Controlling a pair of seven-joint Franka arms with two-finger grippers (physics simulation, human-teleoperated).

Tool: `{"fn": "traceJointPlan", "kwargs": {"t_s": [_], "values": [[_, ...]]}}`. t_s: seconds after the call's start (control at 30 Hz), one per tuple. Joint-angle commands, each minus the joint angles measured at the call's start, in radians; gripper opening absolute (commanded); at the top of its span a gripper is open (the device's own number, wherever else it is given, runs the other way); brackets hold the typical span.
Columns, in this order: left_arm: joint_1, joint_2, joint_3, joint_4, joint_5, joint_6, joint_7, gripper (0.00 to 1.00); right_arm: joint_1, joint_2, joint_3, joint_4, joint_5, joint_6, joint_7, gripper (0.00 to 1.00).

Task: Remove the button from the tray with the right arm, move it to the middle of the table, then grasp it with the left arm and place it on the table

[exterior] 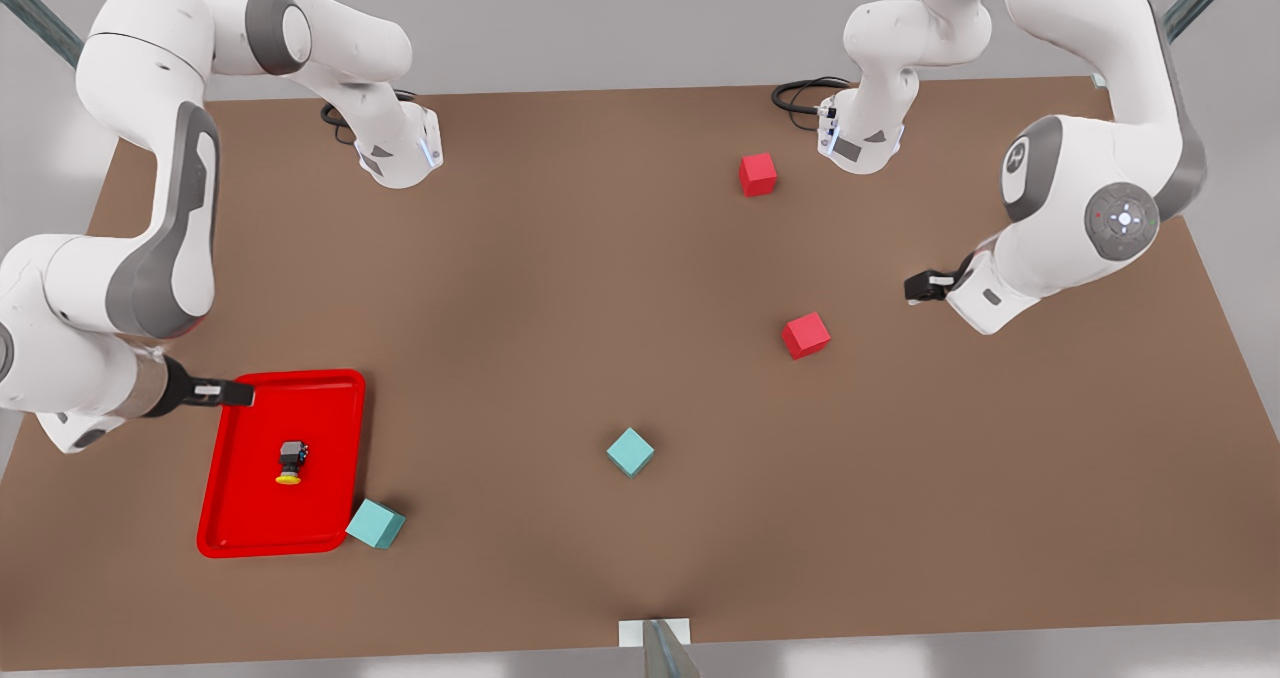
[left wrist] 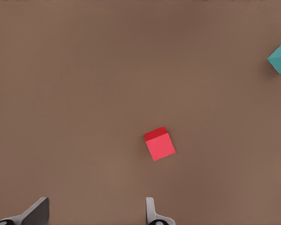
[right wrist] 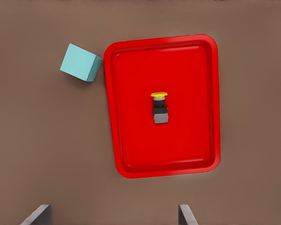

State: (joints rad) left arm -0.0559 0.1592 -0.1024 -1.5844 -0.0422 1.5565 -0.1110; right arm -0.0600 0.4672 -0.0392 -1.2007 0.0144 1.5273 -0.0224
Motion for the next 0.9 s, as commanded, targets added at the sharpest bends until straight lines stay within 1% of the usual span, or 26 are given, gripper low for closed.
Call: {"fn": "traceJointPlan", "kwargs": {"t_s": [0.0, 0.1, 0.13, 0.17, 0.23, 0.27, 0.3, 0.37, 0.47, 0.5, 0.53, 0.6, 0.67, 0.7, 0.73, 0.77, 0.8, 0.87], "values": [[-0.002, 0.003, -0.002, 0.001, 0.002, 0.077, -0.03, 1.0, -0.001, -0.002, -0.005, 0.001, -0.004, 0.039, -0.017, 1.0], [-0.004, 0.016, 0.0, 0.02, 0.005, 0.067, -0.032, 1.0, -0.018, -0.007, -0.01, 0.003, -0.005, -0.068, -0.017, 1.0], [0.011, 0.008, 0.001, 0.021, 0.005, 0.033, -0.029, 1.0, -0.02, -0.007, -0.011, 0.001, -0.005, -0.076, -0.016, 1.0], [0.013, 0.017, 0.006, 0.052, 0.007, 0.031, -0.041, 1.0, -0.044, -0.021, -0.008, 0.003, -0.011, -0.114, -0.014, 1.0], [0.028, 0.029, 0.009, 0.05, 0.07, 0.04, -0.029, 1.0, -0.029, -0.019, 0.002, 0.001, -0.013, -0.093, -0.011, 1.0], [0.028, 0.036, 0.009, 0.052, 0.081, 0.034, -0.038, 1.0, -0.018, -0.004, 0.004, -0.01, -0.01, -0.029, -0.013, 1.0], [0.019, 0.034, 0.003, 0.049, 0.081, 0.03, -0.038, 1.0, 0.015, 0.034, 0.004, -0.01, -0.011, 0.02, -0.013, 1.0], [0.018, 0.04, 0.003, 0.052, 0.081, 0.043, -0.039, 1.0, 0.043, 0.111, 0.004, -0.011, -0.008, 0.042, -0.014, 1.0], [0.022, 0.056, 0.001, 0.061, 0.081, 0.05, -0.038, 1.0, 0.022, 0.225, -0.001, 0.0, 0.002, 0.042, -0.02, 1.0], [0.024, 0.057, 0.003, 0.063, 0.081, 0.051, -0.038, 1.0, 0.0, 0.24, 0.001, -0.003, 0.004, 0.042, -0.024, 1.0], [0.021, 0.059, 0.003, 0.063, 0.081, 0.05, -0.038, 1.0, -0.014, 0.298, 0.004, 0.0, 0.045, 0.106, -0.019, 1.0], [0.019, 0.06, 0.003, 0.063, 0.081, 0.05, -0.038, 1.0, -0.027, 0.311, 0.002, -0.03, -0.037, 0.123, -0.182, 1.0], [0.022, 0.059, 0.001, 0.063, 0.081, 0.05, -0.038, 1.0, -0.035, 0.326, 0.004, -0.079, -0.037, 0.197, -0.218, 1.0], [0.024, 0.059, 0.001, 0.063, 0.081, 0.05, -0.038, 1.0, -0.05, 0.324, 0.01, -0.134, -0.036, 0.283, -0.231, 1.0], [0.021, 0.059, 0.001, 0.063, 0.081, 0.05, -0.038, 1.0, -0.125, 0.298, 0.094, -0.229, -0.034, 0.413, -0.228, 1.0], [0.021, 0.059, 0.001, 0.063, 0.081, 0.048, -0.038, 1.0, -0.204, 0.283, 0.183, -0.287, -0.034, 0.523, -0.226, 1.0], [0.021, 0.059, 0.003, 0.063, 0.081, 0.05, -0.038, 1.0, -0.219, 0.274, 0.203, -0.327, -0.036, 0.603, -0.218, 1.0], [0.019, 0.059, 0.003, 0.063, 0.081, 0.05, -0.038, 1.0, -0.216, 0.245, 0.203, -0.399, -0.036, 0.708, -0.214, 1.0]]}}
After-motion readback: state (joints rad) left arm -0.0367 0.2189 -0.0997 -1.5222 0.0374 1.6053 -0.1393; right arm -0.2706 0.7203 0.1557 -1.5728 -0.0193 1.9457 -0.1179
